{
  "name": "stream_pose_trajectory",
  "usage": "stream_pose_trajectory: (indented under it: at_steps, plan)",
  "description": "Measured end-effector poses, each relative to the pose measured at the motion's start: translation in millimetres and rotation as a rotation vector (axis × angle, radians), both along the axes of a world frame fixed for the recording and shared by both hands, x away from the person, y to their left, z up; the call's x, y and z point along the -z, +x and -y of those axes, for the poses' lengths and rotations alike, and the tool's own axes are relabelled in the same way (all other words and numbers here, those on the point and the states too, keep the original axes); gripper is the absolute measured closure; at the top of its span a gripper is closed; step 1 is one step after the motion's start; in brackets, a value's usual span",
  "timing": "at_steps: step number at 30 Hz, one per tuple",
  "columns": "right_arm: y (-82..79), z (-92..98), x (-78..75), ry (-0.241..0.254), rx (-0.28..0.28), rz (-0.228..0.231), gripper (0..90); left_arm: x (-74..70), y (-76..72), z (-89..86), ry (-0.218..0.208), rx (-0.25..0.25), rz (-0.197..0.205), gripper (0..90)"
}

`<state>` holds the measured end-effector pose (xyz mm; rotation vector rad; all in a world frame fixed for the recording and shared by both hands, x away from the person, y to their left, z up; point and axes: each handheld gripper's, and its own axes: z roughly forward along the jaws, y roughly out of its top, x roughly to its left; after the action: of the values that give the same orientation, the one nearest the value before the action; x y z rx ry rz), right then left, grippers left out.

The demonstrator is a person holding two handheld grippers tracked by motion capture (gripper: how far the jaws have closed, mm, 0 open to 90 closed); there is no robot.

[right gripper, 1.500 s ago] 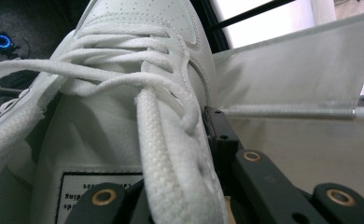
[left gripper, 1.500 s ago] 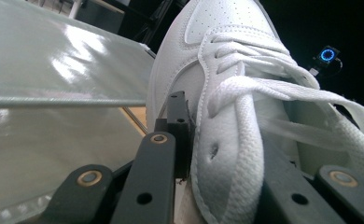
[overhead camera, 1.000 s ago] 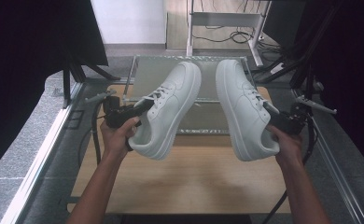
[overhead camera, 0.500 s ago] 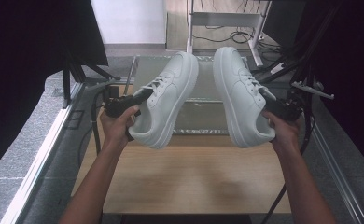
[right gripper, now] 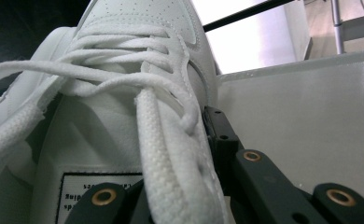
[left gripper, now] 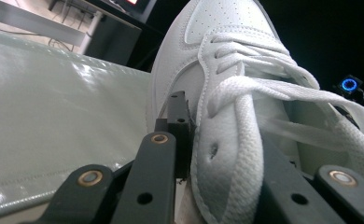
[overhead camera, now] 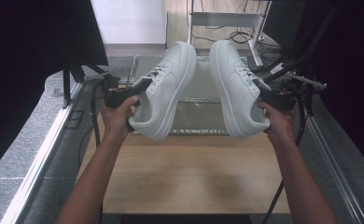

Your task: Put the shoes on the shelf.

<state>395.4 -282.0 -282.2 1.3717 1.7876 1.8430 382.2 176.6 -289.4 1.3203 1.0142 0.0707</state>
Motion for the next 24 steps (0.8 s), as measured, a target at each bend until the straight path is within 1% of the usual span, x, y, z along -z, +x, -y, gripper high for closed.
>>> stream_pose_trajectory:
  at_steps: [1,2,6,8,9,12,16,17,21,22,24]
  plan:
    - [3.0,-1.7,-1.3,-0.001,0.004,-0.002,86.5,-1.3,1.6,0.5,0.006,-0.015,0.001,81.8]
    - [4.5,-2.6,-2.3,0.001,0.003,-0.006,86.5,-1.9,2.5,0.7,0.01,-0.02,0.002,81.8]
    - [7.8,-5.4,-5.5,-0.014,0.006,-0.006,86.5,-2.4,6.0,0.2,0.018,-0.023,-0.005,81.8]
    - [11.3,-8.0,-7.8,-0.022,0.013,-0.003,86.5,-2.4,9.3,0.4,0.017,-0.031,-0.013,81.8]
    - [12.3,-9.1,-8.6,-0.027,0.016,-0.011,86.5,-2.3,10.2,0.5,0.018,-0.034,-0.015,81.8]
    - [15.4,-12.1,-11.3,-0.044,0.019,-0.007,86.5,-2.1,11.9,1.6,0.02,-0.047,-0.016,81.8]
    - [19.9,-14.8,-14.4,-0.047,0.029,-0.012,86.5,-3.3,15.4,3.9,0.021,-0.047,-0.021,81.8]
    - [21.6,-15.2,-15.0,-0.049,0.034,-0.008,86.5,-4.0,16.8,4.5,0.023,-0.046,-0.021,81.8]
    - [27.9,-17.3,-16.6,-0.059,0.044,-0.018,86.5,-6.4,22.3,7.2,0.02,-0.047,-0.03,81.8]
    - [29.6,-18.1,-17.0,-0.061,0.048,-0.02,86.5,-8.0,26.5,9.1,0.019,-0.051,-0.038,81.8]
    - [33.0,-19.8,-17.7,-0.065,0.057,-0.024,86.5,-10.0,30.7,11.2,0.024,-0.057,-0.042,81.8]
